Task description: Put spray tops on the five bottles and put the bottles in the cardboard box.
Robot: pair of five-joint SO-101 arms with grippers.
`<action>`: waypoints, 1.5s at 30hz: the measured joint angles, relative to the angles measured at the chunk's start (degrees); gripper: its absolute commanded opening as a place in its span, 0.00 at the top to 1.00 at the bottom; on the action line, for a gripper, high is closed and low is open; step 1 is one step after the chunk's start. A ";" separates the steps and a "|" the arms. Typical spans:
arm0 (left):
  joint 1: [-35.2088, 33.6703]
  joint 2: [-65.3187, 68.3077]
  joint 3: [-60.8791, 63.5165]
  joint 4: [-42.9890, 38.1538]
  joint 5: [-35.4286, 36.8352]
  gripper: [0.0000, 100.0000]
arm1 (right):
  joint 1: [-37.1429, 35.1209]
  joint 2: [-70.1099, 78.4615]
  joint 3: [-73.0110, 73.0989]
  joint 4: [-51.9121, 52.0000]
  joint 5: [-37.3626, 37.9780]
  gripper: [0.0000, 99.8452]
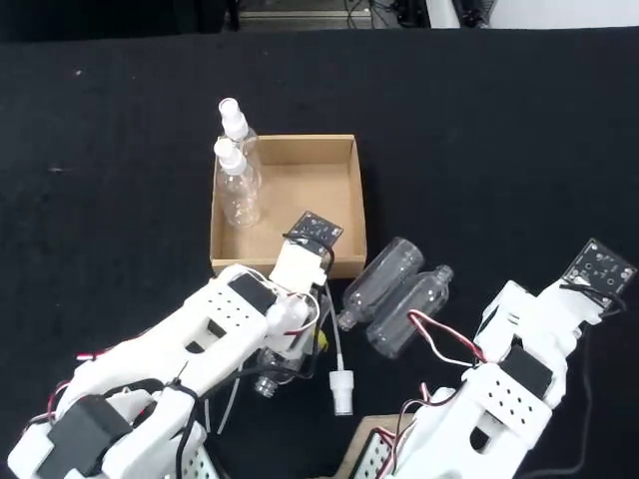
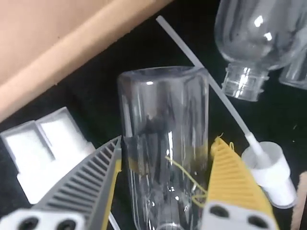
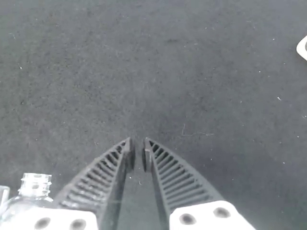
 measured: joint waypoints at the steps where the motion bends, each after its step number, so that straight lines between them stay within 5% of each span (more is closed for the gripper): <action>1: 0.18 0.35 -0.18 0.00 0.00 0.80 | 0.00 0.00 0.00 0.00 0.00 0.97; 5: 0.35 0.62 -0.18 0.00 0.09 0.97 | 0.00 0.00 0.00 0.00 0.00 0.97; 16: 2.02 -1.67 -1.14 6.59 -0.70 0.95 | 0.00 0.00 2.81 -2.90 0.00 0.97; 23: 2.20 -10.99 -1.23 15.65 -15.65 0.95 | 0.00 0.00 2.81 -3.25 0.00 0.97; 32: 1.32 -21.10 -16.26 32.53 -21.27 0.95 | 0.00 0.00 2.81 -3.25 0.00 0.97; 36: -7.82 -23.21 -26.64 37.80 -21.45 0.95 | 0.00 0.00 2.81 -3.25 0.00 0.97; 45: -44.31 -23.56 -47.91 44.84 -21.45 0.95 | 0.00 0.00 2.81 -3.25 0.00 0.97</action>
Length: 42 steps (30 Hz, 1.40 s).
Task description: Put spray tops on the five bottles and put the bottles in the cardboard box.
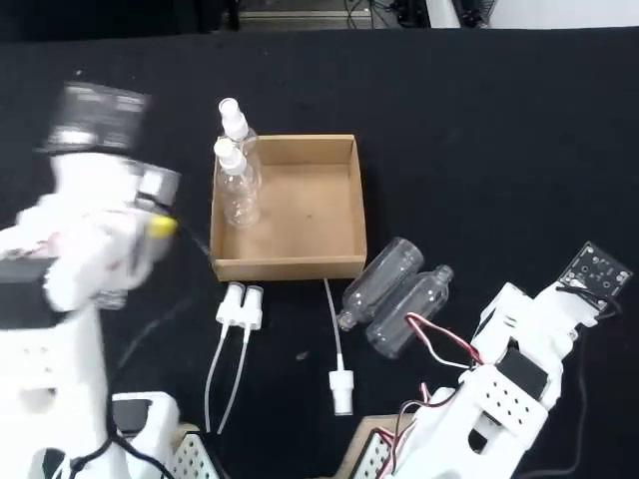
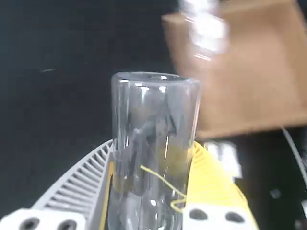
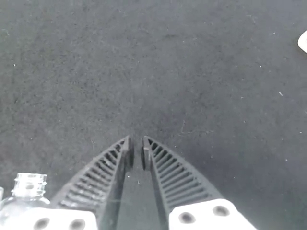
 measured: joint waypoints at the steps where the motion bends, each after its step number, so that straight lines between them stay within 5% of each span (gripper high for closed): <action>1: -3.25 0.00 -1.32 0.53 0.00 0.95 | 0.00 0.00 0.00 0.00 0.00 0.97; 8: -16.97 6.51 1.32 -1.41 0.00 0.95 | -5.89 0.00 -0.26 0.26 3.69 0.97; 16: -31.82 18.46 16.09 -14.59 0.00 0.94 | -25.32 0.00 -14.51 13.54 10.81 0.97; 22: -39.21 21.36 30.95 -29.63 1.93 0.75 | -45.80 0.00 -18.37 15.91 11.16 0.97; 26: -40.79 21.89 38.95 -35.43 2.11 0.73 | -55.65 0.00 -17.14 15.30 11.16 0.97; 32: -42.02 21.89 41.32 -37.27 1.67 0.72 | -57.23 0.00 -6.33 9.05 11.16 0.97; 42: -40.88 22.42 29.71 -27.16 -13.01 0.73 | -57.23 0.00 -5.01 7.65 11.16 0.97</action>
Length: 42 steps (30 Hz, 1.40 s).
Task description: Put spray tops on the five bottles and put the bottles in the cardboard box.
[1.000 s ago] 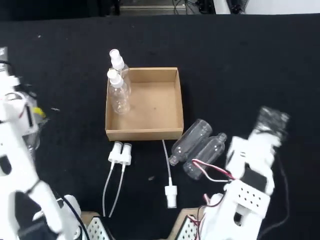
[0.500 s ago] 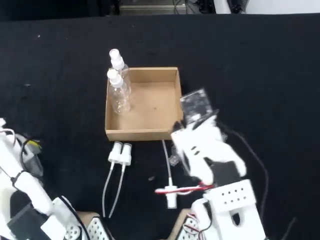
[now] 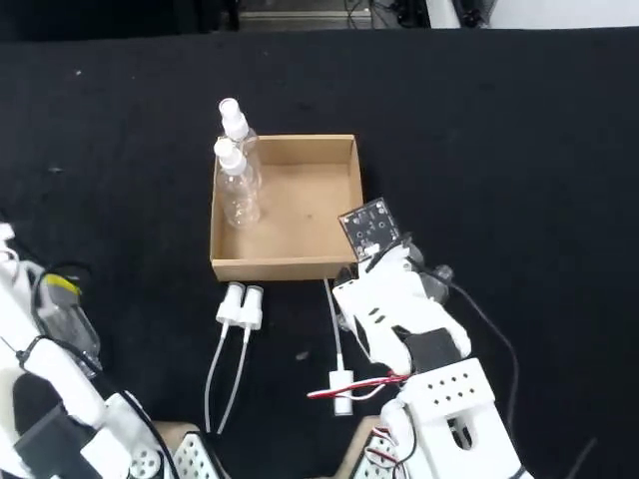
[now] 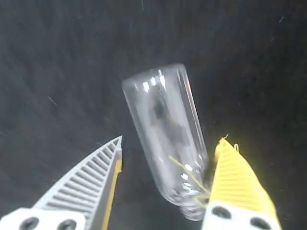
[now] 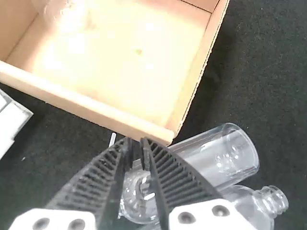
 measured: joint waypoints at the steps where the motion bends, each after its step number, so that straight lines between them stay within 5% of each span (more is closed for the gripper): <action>1: 0.00 0.00 -1.93 0.35 -2.29 0.73 | 0.00 0.00 0.00 0.00 0.00 0.97; 13: 0.09 -0.44 -4.57 0.53 -53.36 0.73 | 0.00 0.00 0.00 0.00 0.00 0.97; 25: -1.58 -0.44 4.31 -17.41 -56.62 0.65 | 0.00 0.00 0.88 0.00 0.35 0.97; 34: -0.53 -5.10 10.02 -18.11 -56.70 0.65 | 0.00 0.00 0.88 0.00 0.35 0.97; 42: 9.23 -19.34 24.35 -19.87 -56.70 0.65 | 0.00 0.00 0.88 0.00 0.35 0.97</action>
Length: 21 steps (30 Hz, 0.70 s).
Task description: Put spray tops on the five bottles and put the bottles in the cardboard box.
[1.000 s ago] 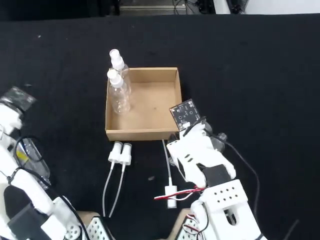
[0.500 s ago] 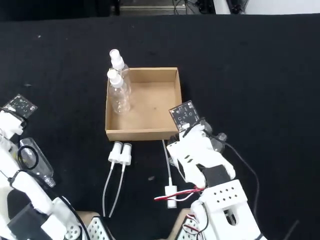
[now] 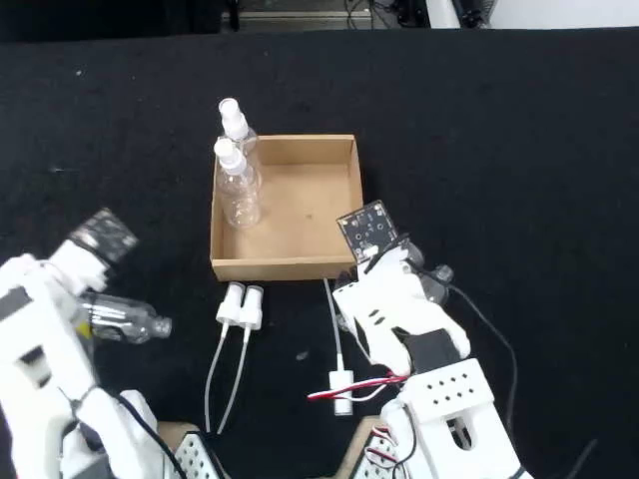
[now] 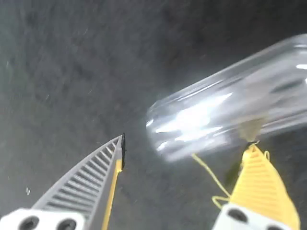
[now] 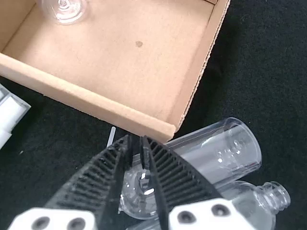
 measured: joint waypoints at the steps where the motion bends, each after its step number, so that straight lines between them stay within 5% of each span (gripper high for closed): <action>1: 1.23 -1.49 1.93 -0.79 0.00 0.65 | 0.00 0.00 0.00 0.00 0.00 0.97; 13: 5.45 -6.15 8.26 -0.70 0.00 0.66 | 0.00 0.00 0.09 0.00 0.00 0.97; 21: 6.15 -6.15 5.45 10.20 0.00 0.92 | 0.00 0.00 0.09 0.00 0.00 0.97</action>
